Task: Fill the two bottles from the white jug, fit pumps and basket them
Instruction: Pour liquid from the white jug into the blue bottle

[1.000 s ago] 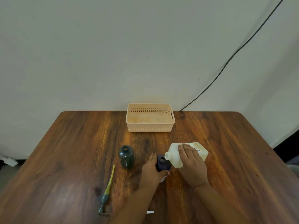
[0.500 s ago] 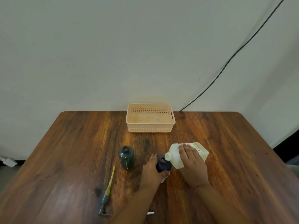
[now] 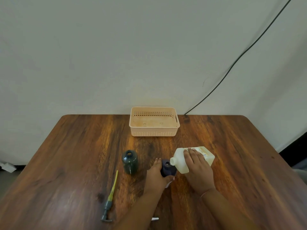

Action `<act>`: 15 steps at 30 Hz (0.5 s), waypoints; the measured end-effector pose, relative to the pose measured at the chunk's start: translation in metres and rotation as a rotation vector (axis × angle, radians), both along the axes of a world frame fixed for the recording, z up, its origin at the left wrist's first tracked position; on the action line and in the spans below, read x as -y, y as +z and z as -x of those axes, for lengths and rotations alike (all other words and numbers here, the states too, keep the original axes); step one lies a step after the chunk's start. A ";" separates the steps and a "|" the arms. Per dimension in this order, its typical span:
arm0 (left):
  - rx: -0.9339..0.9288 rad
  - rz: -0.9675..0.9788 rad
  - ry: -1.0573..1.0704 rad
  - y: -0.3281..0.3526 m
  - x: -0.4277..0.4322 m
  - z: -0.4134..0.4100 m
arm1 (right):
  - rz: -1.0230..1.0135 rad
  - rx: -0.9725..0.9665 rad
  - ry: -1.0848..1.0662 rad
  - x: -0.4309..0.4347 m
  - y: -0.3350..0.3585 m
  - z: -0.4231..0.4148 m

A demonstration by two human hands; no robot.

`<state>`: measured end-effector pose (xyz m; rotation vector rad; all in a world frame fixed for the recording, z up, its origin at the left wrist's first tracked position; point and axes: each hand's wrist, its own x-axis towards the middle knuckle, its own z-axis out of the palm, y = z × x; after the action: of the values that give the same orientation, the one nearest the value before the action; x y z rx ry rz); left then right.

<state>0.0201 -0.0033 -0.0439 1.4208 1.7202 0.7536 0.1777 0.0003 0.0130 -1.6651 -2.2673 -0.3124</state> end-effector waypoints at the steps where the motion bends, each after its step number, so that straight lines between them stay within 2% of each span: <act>1: 0.001 0.002 0.002 0.000 0.000 0.000 | 0.001 0.004 0.001 0.000 0.000 0.000; 15: 0.017 0.012 0.009 0.006 0.002 -0.001 | 0.003 0.039 -0.001 0.000 0.002 0.001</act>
<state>0.0213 -0.0057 -0.0378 1.3956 1.7166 0.7571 0.1763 0.0008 0.0154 -1.6753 -2.2964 -0.3450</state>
